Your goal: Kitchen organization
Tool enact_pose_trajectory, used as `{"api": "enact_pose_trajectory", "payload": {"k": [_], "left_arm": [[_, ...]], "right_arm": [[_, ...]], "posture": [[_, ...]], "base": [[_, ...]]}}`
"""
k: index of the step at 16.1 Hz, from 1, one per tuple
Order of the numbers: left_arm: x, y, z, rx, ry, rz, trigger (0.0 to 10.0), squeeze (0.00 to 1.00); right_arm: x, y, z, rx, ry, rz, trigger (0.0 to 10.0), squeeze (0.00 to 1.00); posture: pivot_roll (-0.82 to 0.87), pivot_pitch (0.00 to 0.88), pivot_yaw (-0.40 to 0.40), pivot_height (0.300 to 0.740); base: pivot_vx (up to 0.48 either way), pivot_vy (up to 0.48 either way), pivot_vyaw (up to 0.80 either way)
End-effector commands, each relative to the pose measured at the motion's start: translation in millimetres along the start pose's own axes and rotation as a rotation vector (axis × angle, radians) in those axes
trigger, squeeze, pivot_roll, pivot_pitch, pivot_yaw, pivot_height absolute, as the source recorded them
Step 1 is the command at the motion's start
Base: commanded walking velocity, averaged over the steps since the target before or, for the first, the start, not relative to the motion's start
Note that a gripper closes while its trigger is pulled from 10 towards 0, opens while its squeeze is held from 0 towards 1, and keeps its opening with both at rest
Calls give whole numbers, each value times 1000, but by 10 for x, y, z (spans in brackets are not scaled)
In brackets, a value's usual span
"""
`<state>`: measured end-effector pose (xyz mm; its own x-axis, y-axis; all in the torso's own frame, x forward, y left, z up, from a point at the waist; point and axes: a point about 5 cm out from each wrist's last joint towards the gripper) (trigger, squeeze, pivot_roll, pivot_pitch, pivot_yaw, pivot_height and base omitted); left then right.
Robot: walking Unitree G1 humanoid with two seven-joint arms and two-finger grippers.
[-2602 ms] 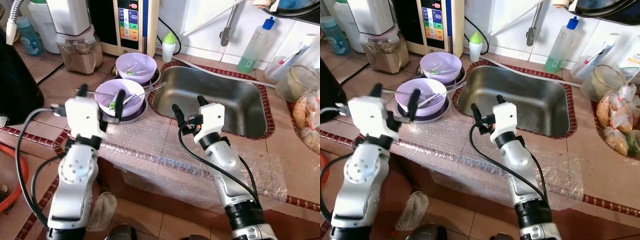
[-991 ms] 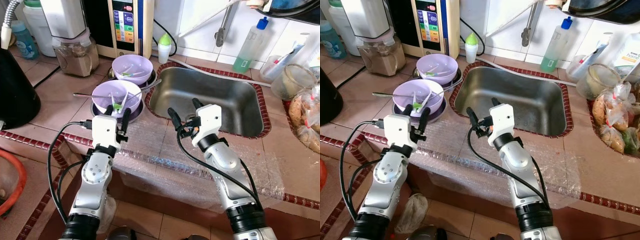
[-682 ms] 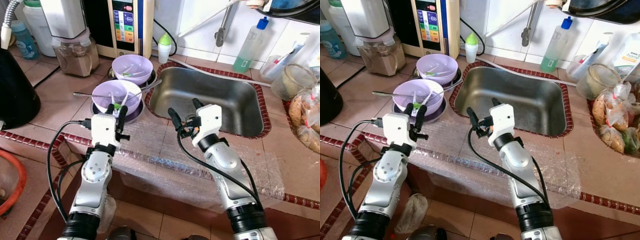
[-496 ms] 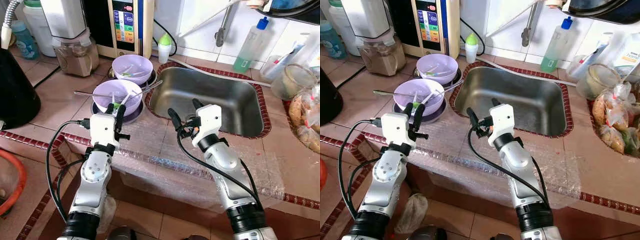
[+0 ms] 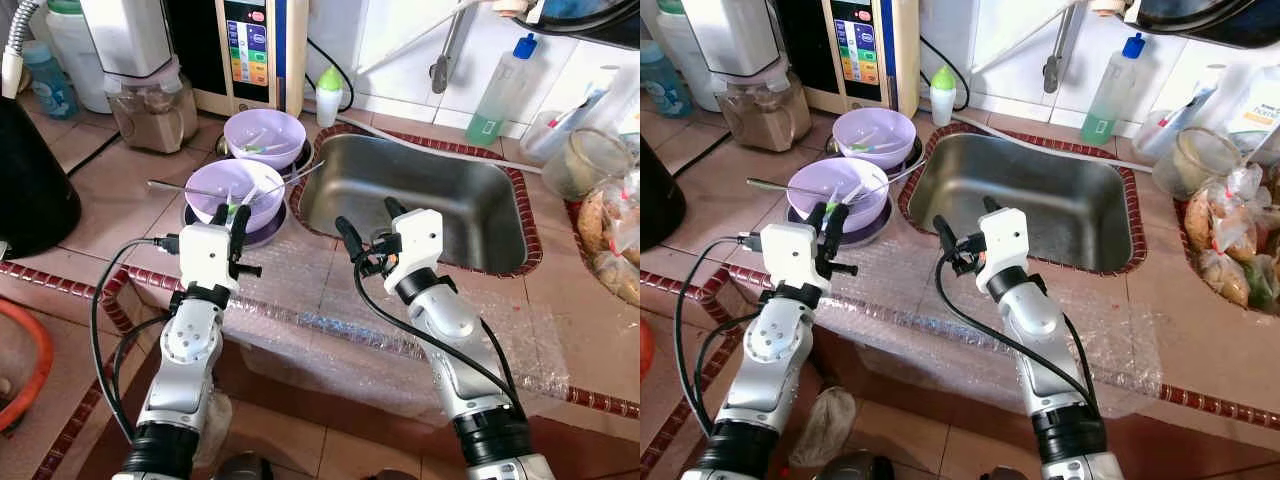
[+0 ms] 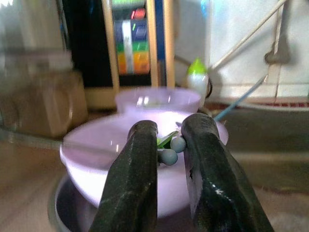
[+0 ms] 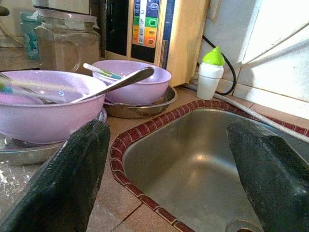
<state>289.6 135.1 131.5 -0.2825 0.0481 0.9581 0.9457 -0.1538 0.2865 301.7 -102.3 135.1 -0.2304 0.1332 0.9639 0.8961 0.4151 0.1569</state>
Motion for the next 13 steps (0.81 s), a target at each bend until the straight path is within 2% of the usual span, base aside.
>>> {"api": "enact_pose_trajectory", "payload": {"k": [1, 6, 10, 12, 13], "left_arm": [[131, 21, -37, -23, 24, -49, 0, 0], [339, 33, -22, -43, 51, -116, 0, 0], [695, 148, -53, -75, 79, -243, 0, 0], [817, 224, -72, -81, 52, -278, 0, 0], [872, 304, -138, -132, -31, -277, 0, 0]], "right_arm": [[39, 8, -26, -2, -6, -16, 10000, 0], [54, 38, -17, 4, -4, -22, 10000, 0], [72, 66, -101, -24, 17, -24, 10000, 0], [71, 72, -112, -27, 18, -23, 10000, 0], [77, 82, -109, -27, 18, -25, 10000, 0]], "posture": [[2, 0, -21, 740], [12, 0, -27, 740], [11, 0, -28, 740], [12, 0, -28, 740], [12, 0, -27, 740]], "base": [[0, 0, 0], [0, 0, 0], [0, 0, 0], [0, 0, 0], [0, 0, 0]]}}
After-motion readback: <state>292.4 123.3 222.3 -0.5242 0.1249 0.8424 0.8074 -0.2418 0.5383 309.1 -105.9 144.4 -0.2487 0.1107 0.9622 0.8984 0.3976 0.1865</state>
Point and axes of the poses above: a point about 5 cm out from each wrist's last joint towards the gripper, its own y axis pointing out of the wrist towards the gripper, its own x axis along the axis of the wrist's last joint, z = x × y, and after that the axes turned 8 degrees about -y, right-handed
